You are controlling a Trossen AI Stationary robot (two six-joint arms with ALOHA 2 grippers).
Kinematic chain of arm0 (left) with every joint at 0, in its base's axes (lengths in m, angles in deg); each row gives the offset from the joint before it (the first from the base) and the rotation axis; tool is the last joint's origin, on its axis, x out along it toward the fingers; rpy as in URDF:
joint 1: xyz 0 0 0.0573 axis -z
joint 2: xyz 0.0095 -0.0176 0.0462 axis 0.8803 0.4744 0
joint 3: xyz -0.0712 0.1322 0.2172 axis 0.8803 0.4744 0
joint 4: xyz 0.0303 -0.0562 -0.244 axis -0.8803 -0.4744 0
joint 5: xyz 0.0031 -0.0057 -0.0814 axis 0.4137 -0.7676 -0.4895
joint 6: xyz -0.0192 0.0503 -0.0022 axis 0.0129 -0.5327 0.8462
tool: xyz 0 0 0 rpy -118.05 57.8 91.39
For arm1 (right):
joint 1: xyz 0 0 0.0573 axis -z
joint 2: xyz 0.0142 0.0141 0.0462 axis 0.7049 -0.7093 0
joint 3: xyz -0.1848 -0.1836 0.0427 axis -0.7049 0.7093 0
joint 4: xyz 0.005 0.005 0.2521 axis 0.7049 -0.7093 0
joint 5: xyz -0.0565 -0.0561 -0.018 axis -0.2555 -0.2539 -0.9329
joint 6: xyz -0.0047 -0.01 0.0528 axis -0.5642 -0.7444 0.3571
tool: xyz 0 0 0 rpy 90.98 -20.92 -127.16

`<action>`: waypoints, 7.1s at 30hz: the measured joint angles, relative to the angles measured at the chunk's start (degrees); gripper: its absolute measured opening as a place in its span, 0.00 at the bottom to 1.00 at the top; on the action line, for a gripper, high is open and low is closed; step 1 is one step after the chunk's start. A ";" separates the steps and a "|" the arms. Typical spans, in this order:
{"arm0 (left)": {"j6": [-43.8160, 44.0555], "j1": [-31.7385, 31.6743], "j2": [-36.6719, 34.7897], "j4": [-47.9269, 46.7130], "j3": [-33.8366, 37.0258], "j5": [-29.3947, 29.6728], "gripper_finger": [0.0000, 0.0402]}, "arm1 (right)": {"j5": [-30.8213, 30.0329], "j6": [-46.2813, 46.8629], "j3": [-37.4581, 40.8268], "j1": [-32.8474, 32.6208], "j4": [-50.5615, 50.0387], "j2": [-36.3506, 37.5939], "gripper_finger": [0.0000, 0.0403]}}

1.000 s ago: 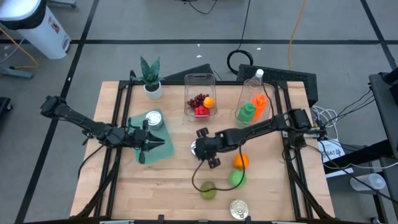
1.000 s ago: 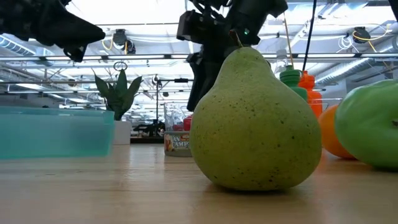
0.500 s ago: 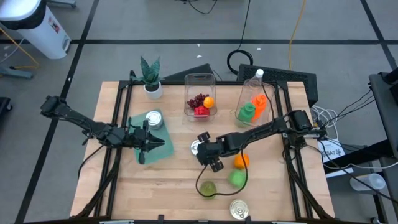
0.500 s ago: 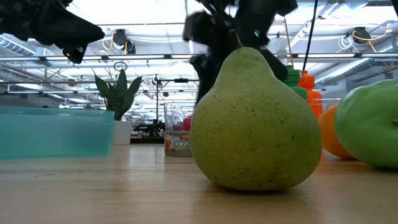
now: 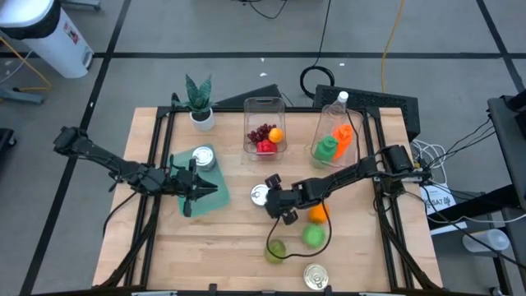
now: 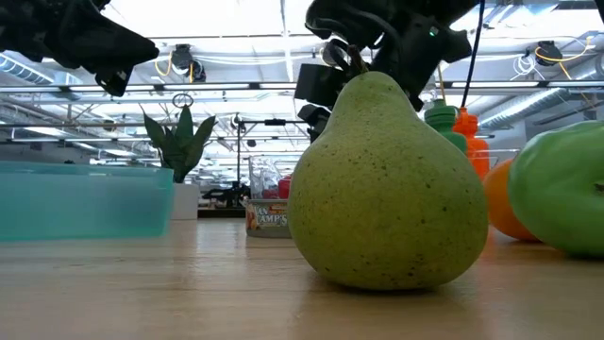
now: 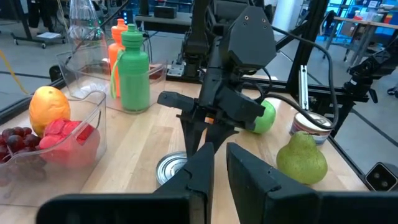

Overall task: Pick & Place Food Item
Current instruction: Put the green tuna can into the blue bin, then put the green apple into the left transparent bin

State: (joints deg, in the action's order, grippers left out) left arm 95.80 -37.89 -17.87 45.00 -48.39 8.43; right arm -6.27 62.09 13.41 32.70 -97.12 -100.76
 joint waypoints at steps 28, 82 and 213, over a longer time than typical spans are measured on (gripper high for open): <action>-1.43 -0.09 12.04 6.56 -0.07 7.19 0.13 | 8.28 8.44 -0.46 2.40 0.60 0.73 0.00; -28.11 -4.06 62.66 8.55 -25.59 10.40 0.94 | 26.22 28.87 -5.06 7.94 0.16 4.35 0.00; -4.74 7.28 15.96 -44.49 -32.38 -10.80 0.30 | 10.97 30.02 37.43 2.25 27.82 47.70 0.01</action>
State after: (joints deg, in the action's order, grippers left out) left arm 91.06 -30.61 -1.91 0.52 -80.77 -2.37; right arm 4.70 92.12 50.84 34.95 -69.30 -53.06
